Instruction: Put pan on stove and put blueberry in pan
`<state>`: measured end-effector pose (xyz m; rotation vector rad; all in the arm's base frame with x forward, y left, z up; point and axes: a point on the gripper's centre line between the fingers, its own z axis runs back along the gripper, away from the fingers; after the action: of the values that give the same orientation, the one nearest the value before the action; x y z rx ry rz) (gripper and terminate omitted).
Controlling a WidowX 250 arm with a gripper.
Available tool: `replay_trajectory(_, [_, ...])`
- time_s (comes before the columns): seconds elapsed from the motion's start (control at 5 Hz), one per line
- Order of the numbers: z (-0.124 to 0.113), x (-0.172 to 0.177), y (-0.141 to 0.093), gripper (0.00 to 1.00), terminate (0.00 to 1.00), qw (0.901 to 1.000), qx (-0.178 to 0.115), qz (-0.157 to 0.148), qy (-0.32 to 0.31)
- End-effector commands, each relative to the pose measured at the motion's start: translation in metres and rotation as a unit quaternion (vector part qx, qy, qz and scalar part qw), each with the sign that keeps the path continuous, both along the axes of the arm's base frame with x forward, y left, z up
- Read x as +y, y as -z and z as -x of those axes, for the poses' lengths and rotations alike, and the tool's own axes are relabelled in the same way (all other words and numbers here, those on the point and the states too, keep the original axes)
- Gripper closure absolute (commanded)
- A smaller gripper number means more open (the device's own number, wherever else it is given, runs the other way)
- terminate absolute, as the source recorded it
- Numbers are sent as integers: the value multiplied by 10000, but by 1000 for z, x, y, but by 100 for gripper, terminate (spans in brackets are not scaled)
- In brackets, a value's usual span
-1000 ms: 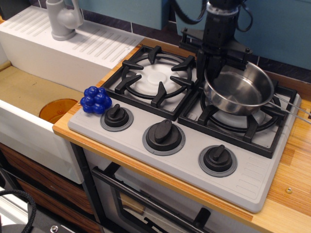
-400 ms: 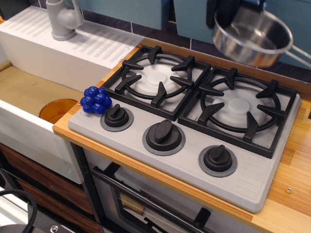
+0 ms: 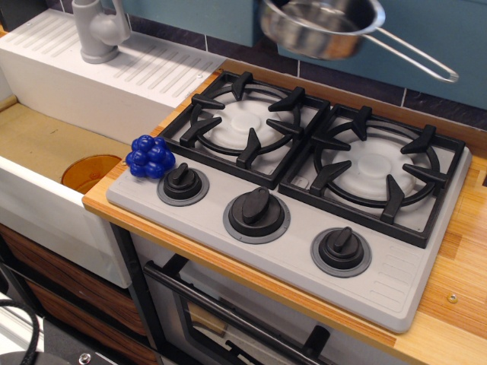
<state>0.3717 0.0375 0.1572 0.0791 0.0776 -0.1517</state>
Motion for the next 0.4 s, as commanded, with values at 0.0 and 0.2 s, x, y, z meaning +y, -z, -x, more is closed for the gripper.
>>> replay_trajectory(0.0, [-5, 34, 1, 100, 0, 9990, -435, 26, 118])
replay_trajectory(0.2, [-8, 45, 25, 100, 0, 9982, -577, 120, 135])
